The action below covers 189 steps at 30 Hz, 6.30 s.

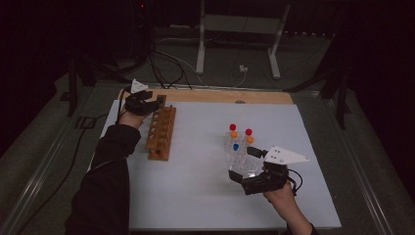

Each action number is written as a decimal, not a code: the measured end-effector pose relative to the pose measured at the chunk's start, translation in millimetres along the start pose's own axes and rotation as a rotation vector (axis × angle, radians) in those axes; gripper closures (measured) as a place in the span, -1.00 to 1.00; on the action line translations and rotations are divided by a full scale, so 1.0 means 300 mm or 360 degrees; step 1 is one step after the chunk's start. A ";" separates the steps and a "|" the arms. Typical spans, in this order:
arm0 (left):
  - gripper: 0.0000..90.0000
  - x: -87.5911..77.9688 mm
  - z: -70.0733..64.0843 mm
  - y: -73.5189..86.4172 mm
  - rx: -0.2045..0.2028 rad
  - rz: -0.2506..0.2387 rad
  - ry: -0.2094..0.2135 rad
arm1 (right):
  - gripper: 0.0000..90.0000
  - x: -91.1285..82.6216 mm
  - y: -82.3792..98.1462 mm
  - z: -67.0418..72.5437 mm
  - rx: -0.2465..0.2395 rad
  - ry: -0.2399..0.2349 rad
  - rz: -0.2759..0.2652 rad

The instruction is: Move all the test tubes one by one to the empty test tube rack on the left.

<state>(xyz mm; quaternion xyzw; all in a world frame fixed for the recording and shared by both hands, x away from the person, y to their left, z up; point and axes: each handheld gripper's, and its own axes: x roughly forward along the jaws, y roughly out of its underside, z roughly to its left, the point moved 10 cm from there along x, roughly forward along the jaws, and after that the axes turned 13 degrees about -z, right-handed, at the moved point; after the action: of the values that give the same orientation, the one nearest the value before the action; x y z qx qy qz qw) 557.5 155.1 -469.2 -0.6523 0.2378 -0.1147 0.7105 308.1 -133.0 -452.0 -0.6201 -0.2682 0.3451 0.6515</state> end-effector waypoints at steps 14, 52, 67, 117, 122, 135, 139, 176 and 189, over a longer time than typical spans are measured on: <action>-0.96 -0.231 -0.185 -0.062 -0.0049 -0.0079 0.0341 | -0.99 0.009 -0.008 -0.090 -0.0026 0.0119 0.0045; -0.96 -0.564 -0.544 0.206 0.0032 -0.0015 0.0790 | 0.52 0.114 0.216 -0.236 -0.0048 0.0421 0.0620; -0.96 -0.558 -0.535 0.218 0.0020 0.0001 0.0785 | 0.72 0.140 0.234 -0.241 -0.0082 0.0440 0.0642; -0.79 -0.579 -0.689 0.099 0.0024 -0.0087 0.0939 | 0.73 0.213 0.180 0.151 -0.0237 -0.0066 0.0527; -0.63 -0.565 -0.728 0.111 0.0034 -0.0070 0.0963 | 0.72 0.218 0.192 0.173 -0.0236 -0.0095 0.0541; 0.04 -0.519 -0.810 0.127 0.0088 -0.0040 0.1010 | 0.73 0.222 0.202 0.188 -0.0257 -0.0115 0.0559; 0.28 -0.506 -0.820 0.129 0.0098 -0.0034 0.1011 | 0.73 0.221 0.201 0.191 -0.0260 -0.0119 0.0557; 0.72 -0.464 -0.630 0.008 0.0109 -0.0068 0.0854 | -0.49 0.118 0.073 0.097 -0.0168 -0.0001 0.0254; 0.73 -0.389 -0.449 -0.095 0.0126 -0.0103 0.0626 | -1.00 0.094 0.028 0.070 -0.0095 0.0024 0.0132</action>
<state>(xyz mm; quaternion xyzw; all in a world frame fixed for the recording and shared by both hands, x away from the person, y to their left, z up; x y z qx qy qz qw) 395.7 89.2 -424.0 -0.5961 0.3462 -0.2718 0.6715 308.1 -97.9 -460.7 -0.6525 -0.2475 0.3590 0.6198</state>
